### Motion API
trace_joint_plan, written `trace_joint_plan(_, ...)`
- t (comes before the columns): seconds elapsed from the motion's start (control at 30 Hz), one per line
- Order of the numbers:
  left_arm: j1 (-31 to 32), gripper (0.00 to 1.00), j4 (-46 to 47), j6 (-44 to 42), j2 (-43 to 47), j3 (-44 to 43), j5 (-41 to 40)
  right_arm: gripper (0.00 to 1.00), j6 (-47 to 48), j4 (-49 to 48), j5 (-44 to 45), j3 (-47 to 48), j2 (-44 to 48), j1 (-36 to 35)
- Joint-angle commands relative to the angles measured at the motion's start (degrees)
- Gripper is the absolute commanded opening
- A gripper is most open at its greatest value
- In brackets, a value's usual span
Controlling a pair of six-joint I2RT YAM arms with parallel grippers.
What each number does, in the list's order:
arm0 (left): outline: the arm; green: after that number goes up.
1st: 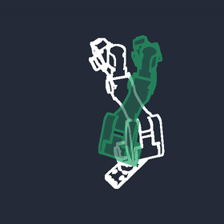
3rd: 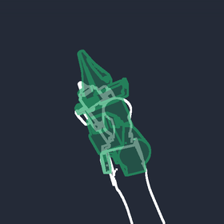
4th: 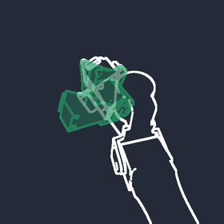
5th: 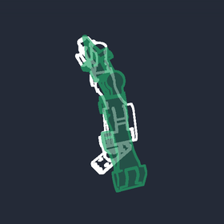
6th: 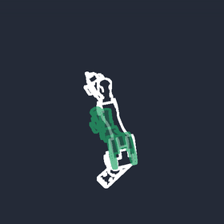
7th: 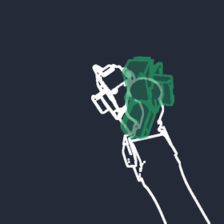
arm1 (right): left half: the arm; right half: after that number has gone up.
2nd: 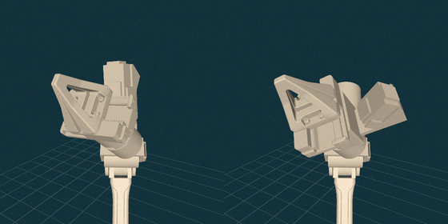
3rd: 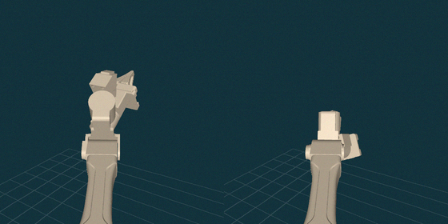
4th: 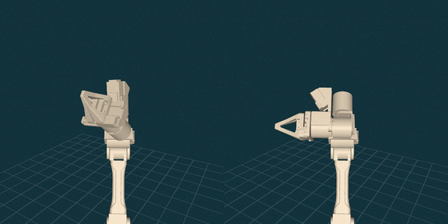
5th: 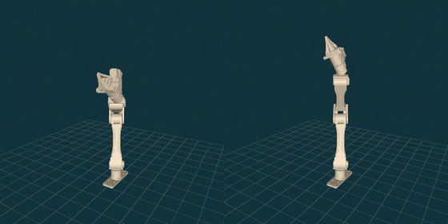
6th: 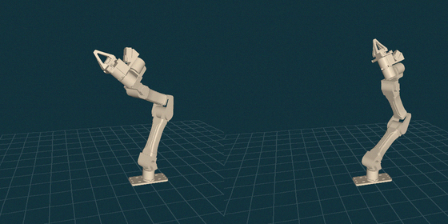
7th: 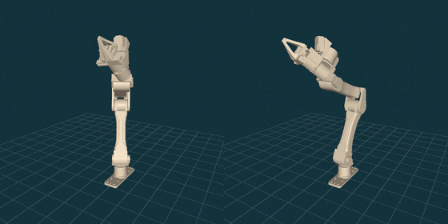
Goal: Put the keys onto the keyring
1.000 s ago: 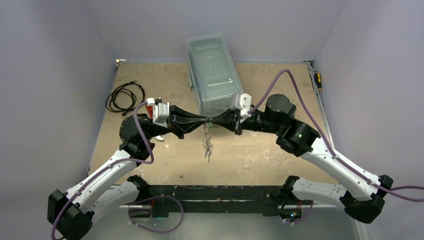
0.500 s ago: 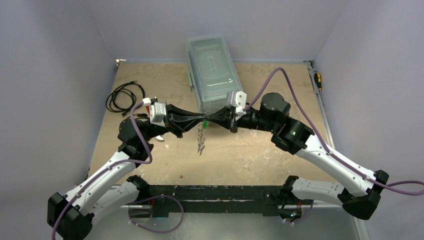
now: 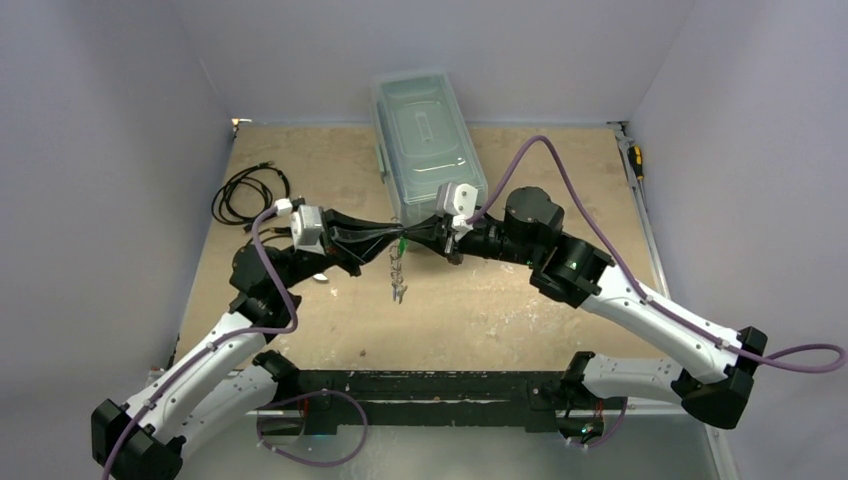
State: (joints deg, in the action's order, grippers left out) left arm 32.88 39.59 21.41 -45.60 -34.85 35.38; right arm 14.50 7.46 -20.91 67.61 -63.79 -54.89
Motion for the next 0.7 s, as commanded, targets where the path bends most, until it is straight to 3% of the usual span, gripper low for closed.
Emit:
trace_joint_plan(0.0, -0.6, 0.0, -0.04, -3.29, 0.65, -1.08, -12.58, 0.0, -1.5, 0.3, -7.55, -0.71, -1.75, -4.91)
trace_joint_plan(0.27, -0.89, 0.0, -2.09, -3.25, 1.61, -0.9, -19.94, 0.0, -1.3, -4.14, 0.19, -2.67, -3.26, -9.4)
trace_joint_plan(0.47, -0.89, 0.0, -2.68, -3.3, 1.75, -1.18, -20.78, 0.0, -0.44, -5.21, 5.47, -2.95, -6.32, -10.99)
trace_joint_plan(0.67, -0.89, 0.0, -3.99, -3.94, 2.49, -0.74, -23.32, 0.0, -0.01, -13.07, 12.42, -5.99, -3.88, -12.05)
